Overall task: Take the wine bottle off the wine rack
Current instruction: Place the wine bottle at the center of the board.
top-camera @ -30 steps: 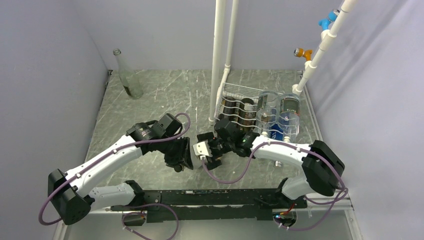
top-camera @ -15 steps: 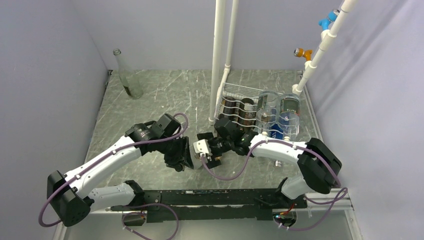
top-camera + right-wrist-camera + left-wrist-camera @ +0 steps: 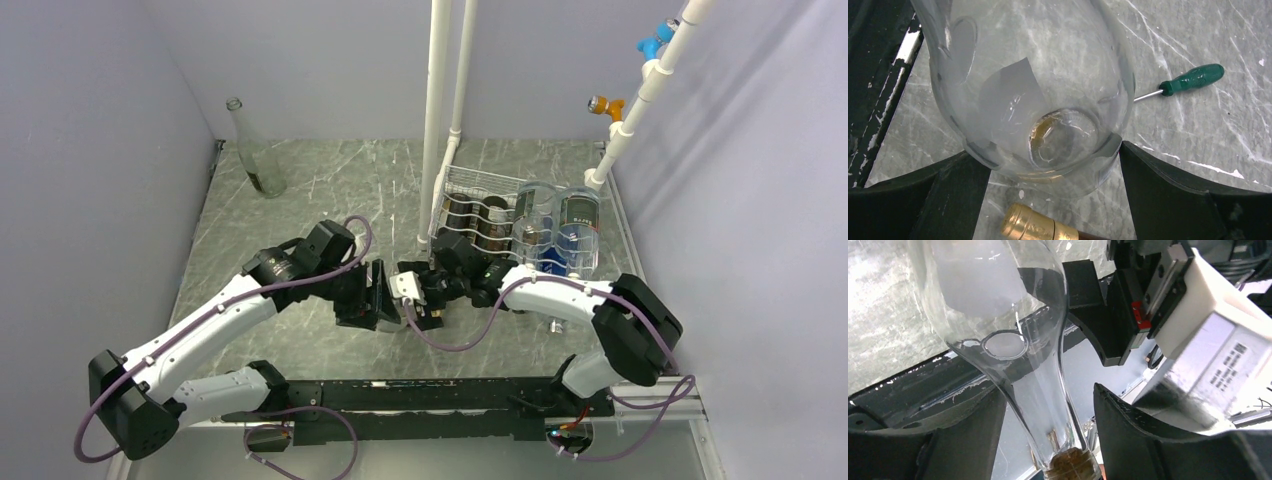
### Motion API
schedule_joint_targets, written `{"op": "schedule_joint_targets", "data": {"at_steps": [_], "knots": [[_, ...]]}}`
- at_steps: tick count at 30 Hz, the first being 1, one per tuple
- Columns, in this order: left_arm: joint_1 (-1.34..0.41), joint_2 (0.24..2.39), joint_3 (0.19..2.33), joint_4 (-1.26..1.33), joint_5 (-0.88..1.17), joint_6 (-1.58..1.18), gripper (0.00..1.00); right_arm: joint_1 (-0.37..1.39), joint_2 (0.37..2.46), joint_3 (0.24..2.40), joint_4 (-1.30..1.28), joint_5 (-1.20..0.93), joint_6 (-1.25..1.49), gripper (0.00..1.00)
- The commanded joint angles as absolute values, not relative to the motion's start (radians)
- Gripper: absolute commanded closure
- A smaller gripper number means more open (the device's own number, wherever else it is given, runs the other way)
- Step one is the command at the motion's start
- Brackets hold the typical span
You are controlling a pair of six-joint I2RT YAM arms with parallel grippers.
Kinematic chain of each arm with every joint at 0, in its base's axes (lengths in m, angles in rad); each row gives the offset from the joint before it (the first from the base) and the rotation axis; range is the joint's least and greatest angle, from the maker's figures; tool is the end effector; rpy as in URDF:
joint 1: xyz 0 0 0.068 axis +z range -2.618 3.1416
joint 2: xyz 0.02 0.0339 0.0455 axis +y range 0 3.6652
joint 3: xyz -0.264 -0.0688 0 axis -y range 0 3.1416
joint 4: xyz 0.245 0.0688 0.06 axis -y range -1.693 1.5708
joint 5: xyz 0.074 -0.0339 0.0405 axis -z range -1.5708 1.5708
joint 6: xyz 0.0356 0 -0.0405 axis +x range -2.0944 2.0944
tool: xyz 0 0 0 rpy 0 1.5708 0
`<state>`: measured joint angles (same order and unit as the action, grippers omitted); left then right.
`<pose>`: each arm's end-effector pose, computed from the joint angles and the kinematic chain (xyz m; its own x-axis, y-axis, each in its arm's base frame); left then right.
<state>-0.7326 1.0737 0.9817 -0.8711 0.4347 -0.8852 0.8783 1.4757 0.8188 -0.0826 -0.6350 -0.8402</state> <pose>0.1418 -0.1478 0.2955 -0.9943 -0.0498 -0.0939 0.0248 0.7501 -0.6609 0.1762 0.2455 0.2050 0.3827 -0.4777 -0.7907 -0.9207 -0.2684 -0.2835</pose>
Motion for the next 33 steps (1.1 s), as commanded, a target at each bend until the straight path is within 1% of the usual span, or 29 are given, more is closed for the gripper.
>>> {"op": "schedule_joint_targets", "data": {"at_steps": [1,6,12,19,25,33], "knots": [[-0.718,1.048,1.022,-0.715,0.474,-0.864,0.29,0.884,1.505,0.81,-0.119,-0.738,-0.818,0.06],[-0.713,1.056,1.037,-0.714,0.475,-0.835,0.23,0.872,1.508,0.813,-0.131,-0.761,-0.821,0.06],[-0.709,1.069,1.048,-0.708,0.477,-0.792,0.22,0.854,1.515,0.82,-0.141,-0.791,-0.814,0.05],[-0.703,1.068,1.063,-0.692,0.446,-0.731,0.17,0.82,1.525,0.827,-0.16,-0.837,-0.808,0.05],[-0.698,1.074,1.066,-0.653,0.463,-0.691,0.15,0.808,1.535,0.834,-0.162,-0.851,-0.796,0.05],[-0.699,1.018,1.074,-0.674,0.428,-0.553,0.12,0.786,1.538,0.843,-0.167,-0.875,-0.775,0.05]]}}
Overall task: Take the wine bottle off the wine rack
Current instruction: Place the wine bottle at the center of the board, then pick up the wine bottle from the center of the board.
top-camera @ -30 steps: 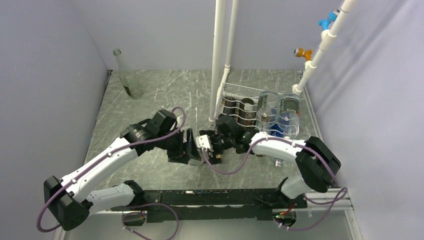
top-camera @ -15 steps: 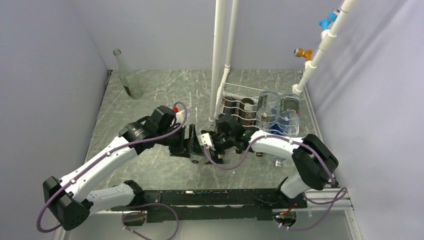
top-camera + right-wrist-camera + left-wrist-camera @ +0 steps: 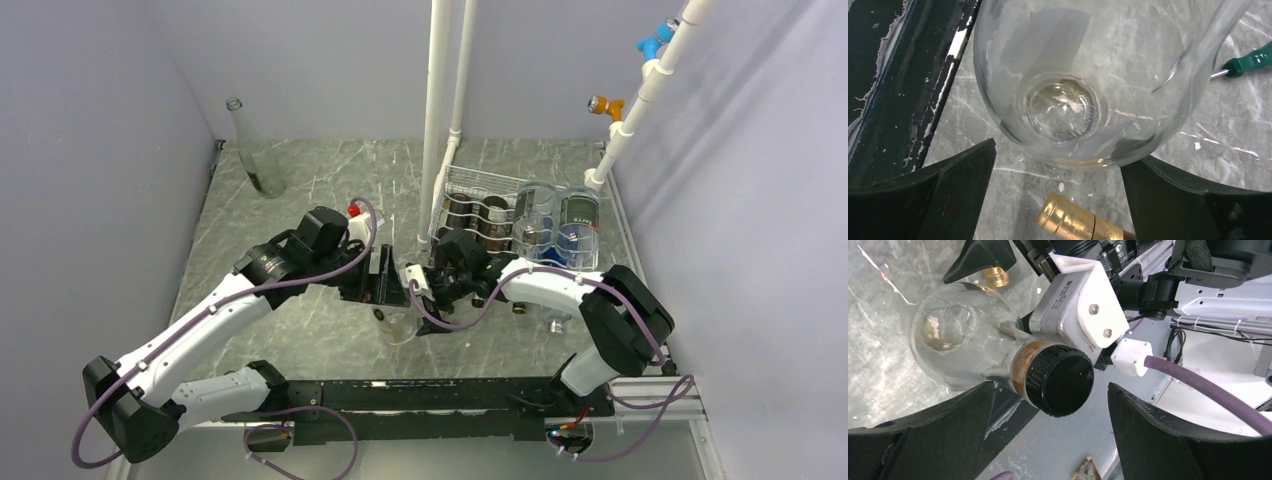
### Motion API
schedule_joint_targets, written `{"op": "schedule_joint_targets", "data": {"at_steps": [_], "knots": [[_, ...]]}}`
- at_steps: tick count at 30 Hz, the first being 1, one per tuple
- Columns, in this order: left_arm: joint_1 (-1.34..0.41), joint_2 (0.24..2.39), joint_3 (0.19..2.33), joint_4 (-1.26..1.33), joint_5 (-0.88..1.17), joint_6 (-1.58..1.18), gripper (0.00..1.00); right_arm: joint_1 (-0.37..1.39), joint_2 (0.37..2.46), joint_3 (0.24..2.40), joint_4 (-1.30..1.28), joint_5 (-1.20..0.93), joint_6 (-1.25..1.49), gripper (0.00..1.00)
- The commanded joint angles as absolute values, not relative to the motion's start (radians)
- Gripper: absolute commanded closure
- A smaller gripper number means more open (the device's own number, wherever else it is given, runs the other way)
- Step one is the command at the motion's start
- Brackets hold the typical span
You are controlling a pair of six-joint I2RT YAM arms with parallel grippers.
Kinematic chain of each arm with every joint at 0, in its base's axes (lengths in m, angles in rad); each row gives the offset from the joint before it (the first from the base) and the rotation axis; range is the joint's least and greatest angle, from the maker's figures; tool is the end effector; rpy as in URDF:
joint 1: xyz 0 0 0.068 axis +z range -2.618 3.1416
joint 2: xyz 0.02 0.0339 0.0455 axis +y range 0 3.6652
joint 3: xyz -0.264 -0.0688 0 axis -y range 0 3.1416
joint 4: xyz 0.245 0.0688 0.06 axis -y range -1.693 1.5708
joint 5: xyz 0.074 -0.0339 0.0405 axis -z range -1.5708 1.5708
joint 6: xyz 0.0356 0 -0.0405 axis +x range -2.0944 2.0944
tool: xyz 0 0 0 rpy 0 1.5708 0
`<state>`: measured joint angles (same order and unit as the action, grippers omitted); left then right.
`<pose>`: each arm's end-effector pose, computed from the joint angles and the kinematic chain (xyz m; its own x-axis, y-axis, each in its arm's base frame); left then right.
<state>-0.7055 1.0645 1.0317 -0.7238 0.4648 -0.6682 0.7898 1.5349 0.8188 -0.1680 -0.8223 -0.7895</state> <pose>0.1539 -0.1521 0.3237 -0.9231 0.0587 -0.3801 0.3260 0.6440 -0.6921 0.1906 0.2293 0.1858 0.1920 -0.4927 -0.8488 -0.9572 -0.2849 -0.0511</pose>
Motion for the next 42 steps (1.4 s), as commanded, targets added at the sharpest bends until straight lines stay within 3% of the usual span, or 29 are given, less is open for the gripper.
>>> {"op": "schedule_joint_targets", "data": {"at_steps": [1,14,23,33,42], "knots": [[-0.699,1.005,1.071,-0.676,0.426,-0.533,0.12,0.785,1.538,0.844,-0.168,-0.877,-0.773,0.05],[-0.699,0.763,0.904,-0.511,0.343,-0.358,0.1,0.751,1.501,0.91,-0.297,-0.936,-0.814,0.03],[-0.699,0.611,0.652,-0.157,0.282,-0.322,0.07,0.714,1.446,0.988,-0.505,-0.919,-0.946,0.02],[-0.701,0.471,0.364,0.289,0.379,-0.109,0.08,0.648,1.338,1.082,-0.826,-1.008,-1.111,0.0],[-0.712,0.451,0.188,0.583,0.395,-0.026,0.09,0.461,1.168,1.059,-0.884,-1.101,-1.134,0.0]]}}
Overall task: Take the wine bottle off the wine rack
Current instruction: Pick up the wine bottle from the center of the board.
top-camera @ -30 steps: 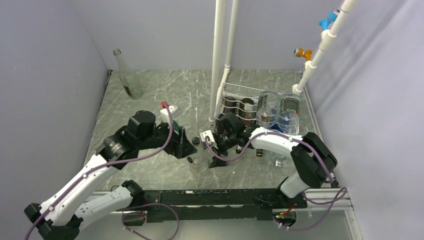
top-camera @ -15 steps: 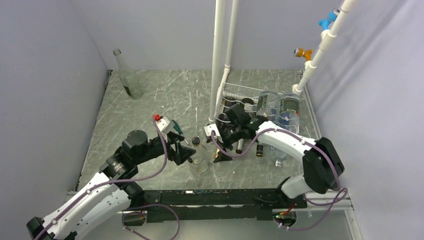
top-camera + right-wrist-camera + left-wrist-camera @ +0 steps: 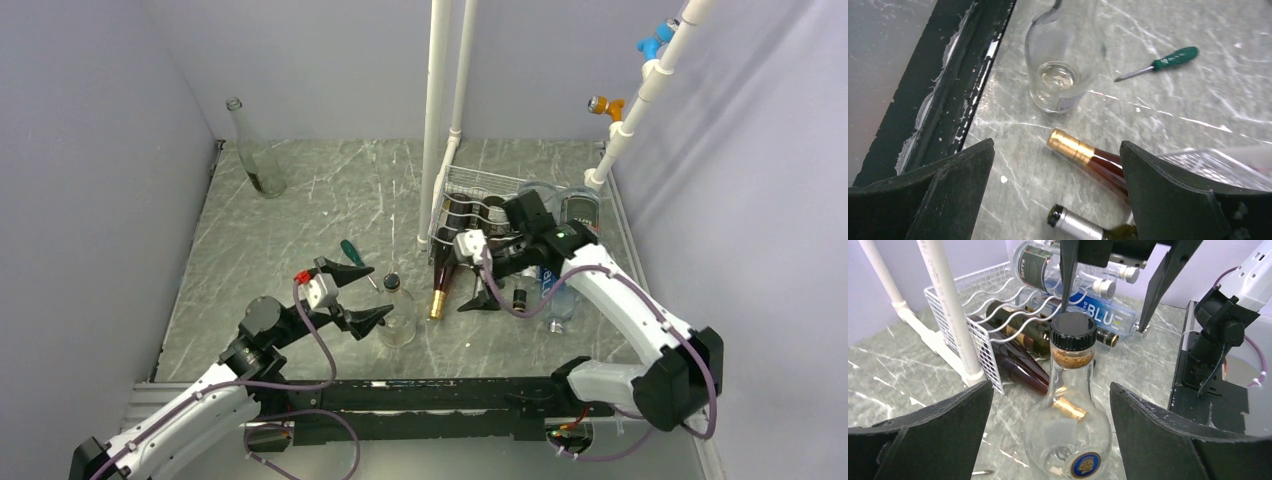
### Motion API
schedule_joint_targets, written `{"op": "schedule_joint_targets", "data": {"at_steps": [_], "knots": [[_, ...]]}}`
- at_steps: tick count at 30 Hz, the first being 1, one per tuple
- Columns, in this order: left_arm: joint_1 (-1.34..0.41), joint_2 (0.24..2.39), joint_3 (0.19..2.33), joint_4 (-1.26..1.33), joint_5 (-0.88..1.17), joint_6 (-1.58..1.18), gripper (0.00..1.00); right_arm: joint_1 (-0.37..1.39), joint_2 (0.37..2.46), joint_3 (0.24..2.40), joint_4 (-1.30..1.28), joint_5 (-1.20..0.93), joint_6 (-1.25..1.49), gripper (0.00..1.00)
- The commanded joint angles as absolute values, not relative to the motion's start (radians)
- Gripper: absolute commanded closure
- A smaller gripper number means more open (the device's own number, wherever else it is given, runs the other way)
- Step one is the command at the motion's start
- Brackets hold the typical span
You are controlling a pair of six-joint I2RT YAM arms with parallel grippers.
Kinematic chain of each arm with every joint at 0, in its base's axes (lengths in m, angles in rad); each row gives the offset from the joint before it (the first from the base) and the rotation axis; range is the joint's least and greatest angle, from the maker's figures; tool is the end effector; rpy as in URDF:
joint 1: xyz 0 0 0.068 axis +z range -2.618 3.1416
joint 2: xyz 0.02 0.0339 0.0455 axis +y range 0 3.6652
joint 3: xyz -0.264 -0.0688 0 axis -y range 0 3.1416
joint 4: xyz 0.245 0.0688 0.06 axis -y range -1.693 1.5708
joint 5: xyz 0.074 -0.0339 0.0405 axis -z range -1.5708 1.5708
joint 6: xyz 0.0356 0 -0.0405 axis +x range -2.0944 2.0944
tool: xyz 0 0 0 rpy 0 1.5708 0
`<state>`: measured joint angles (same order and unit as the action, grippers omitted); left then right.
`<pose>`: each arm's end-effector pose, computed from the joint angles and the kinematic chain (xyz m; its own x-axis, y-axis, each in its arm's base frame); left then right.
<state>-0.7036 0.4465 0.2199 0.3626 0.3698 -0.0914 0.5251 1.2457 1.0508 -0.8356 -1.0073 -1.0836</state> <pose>0.0987 -0.1006 0.2455 0.0230 -0.1311 -0.9911 0.8821 0.4693 -0.0416 0.1887 0.1441 0.2953 0.2217 -0.4170 -0.8814 -0.9572 -0.2656 -0.1151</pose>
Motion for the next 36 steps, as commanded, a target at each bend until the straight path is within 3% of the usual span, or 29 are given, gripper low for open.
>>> {"op": "schedule_joint_targets", "data": {"at_steps": [1,13,20,23,29,36], "knots": [[-0.715,0.462,0.179,0.602,0.39,-0.021,0.09,0.445,1.157,1.051,-0.88,-1.108,-1.131,0.0],[-0.802,0.703,0.209,0.784,0.353,0.052,0.15,0.42,1.154,1.013,-0.846,-1.105,-1.129,0.0],[-0.834,0.808,0.24,0.835,0.348,0.036,0.29,0.42,1.151,1.002,-0.839,-1.103,-1.133,0.0],[-0.834,0.819,0.242,0.847,0.339,0.021,0.46,0.42,1.151,1.0,-0.842,-1.102,-1.139,0.0],[-0.833,0.831,0.258,0.828,0.335,0.008,1.0,0.42,1.145,0.998,-0.842,-1.103,-1.141,0.0],[-0.832,0.741,0.301,0.763,0.275,-0.068,1.0,0.42,1.139,0.994,-0.842,-1.104,-1.143,0.0]]}}
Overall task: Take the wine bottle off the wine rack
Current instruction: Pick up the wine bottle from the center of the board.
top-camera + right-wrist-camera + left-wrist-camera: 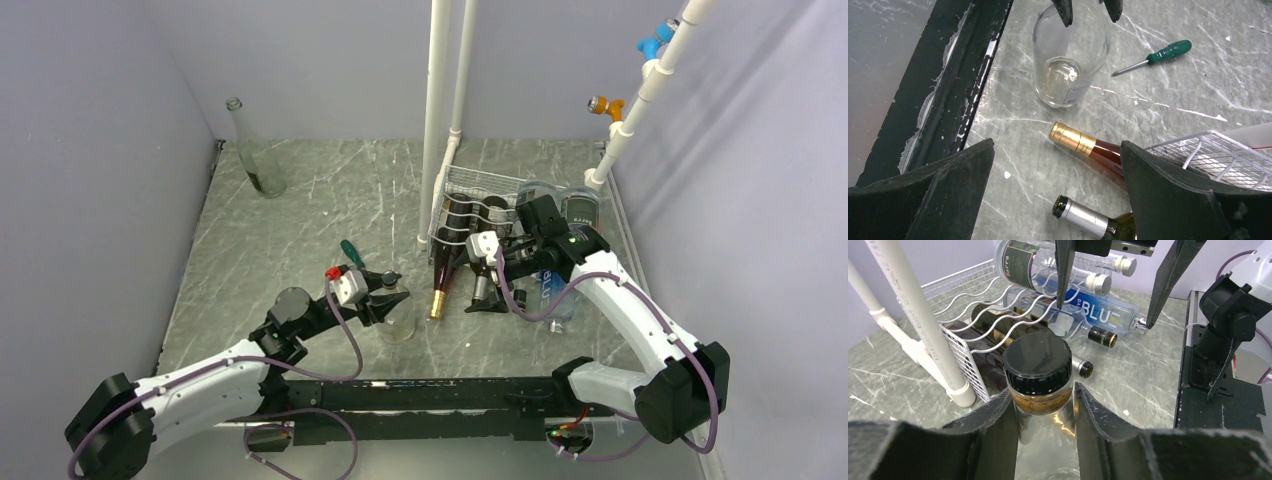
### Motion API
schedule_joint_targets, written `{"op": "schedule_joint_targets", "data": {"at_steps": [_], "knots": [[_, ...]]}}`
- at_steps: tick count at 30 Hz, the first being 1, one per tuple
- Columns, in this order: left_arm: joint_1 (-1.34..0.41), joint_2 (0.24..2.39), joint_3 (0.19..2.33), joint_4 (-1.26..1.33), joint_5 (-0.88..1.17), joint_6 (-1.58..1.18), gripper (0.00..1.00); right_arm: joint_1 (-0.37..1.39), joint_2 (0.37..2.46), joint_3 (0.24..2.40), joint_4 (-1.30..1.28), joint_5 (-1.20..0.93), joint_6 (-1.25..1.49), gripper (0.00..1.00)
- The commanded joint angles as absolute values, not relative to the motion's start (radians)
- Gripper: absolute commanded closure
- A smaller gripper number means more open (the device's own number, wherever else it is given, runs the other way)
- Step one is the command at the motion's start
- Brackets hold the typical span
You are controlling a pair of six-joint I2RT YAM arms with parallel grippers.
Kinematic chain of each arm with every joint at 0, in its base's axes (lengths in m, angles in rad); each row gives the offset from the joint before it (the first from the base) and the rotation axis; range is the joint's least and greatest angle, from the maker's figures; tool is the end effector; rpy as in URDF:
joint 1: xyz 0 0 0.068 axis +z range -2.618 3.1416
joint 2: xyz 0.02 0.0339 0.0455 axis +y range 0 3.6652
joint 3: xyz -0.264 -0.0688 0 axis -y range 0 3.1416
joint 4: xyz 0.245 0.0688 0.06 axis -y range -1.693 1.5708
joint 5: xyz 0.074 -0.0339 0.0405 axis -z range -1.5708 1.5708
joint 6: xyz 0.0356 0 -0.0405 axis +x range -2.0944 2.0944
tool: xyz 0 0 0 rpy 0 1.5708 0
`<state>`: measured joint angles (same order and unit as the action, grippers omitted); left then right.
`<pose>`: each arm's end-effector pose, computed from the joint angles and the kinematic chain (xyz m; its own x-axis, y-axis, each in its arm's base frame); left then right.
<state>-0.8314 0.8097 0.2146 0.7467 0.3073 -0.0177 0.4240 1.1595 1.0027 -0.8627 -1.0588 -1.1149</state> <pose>0.1141 -0.1411 0.2333 0.0857 -0.1190 -0.9892 0.9074 0.4193 0.0282 0.1820 0.1162 0.2986 0.2128 -0.3866 -0.8974 -0.9691 -0.2008 -0.1433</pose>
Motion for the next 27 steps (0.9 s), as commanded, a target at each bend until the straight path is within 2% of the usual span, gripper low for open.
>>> {"op": "schedule_joint_targets", "data": {"at_steps": [1,14,27], "knots": [[-0.83,0.726,0.316,0.748,0.271,-0.079,1.0,0.419,1.14,0.994,-0.842,-1.104,-1.145,0.0],[-0.748,0.701,0.447,0.644,0.224,-0.224,1.0,0.42,1.123,0.986,-0.835,-1.103,-1.144,0.0],[-0.67,0.726,0.577,0.522,0.132,-0.18,1.0,0.421,1.137,0.992,-0.865,-1.106,-1.174,0.0]]}}
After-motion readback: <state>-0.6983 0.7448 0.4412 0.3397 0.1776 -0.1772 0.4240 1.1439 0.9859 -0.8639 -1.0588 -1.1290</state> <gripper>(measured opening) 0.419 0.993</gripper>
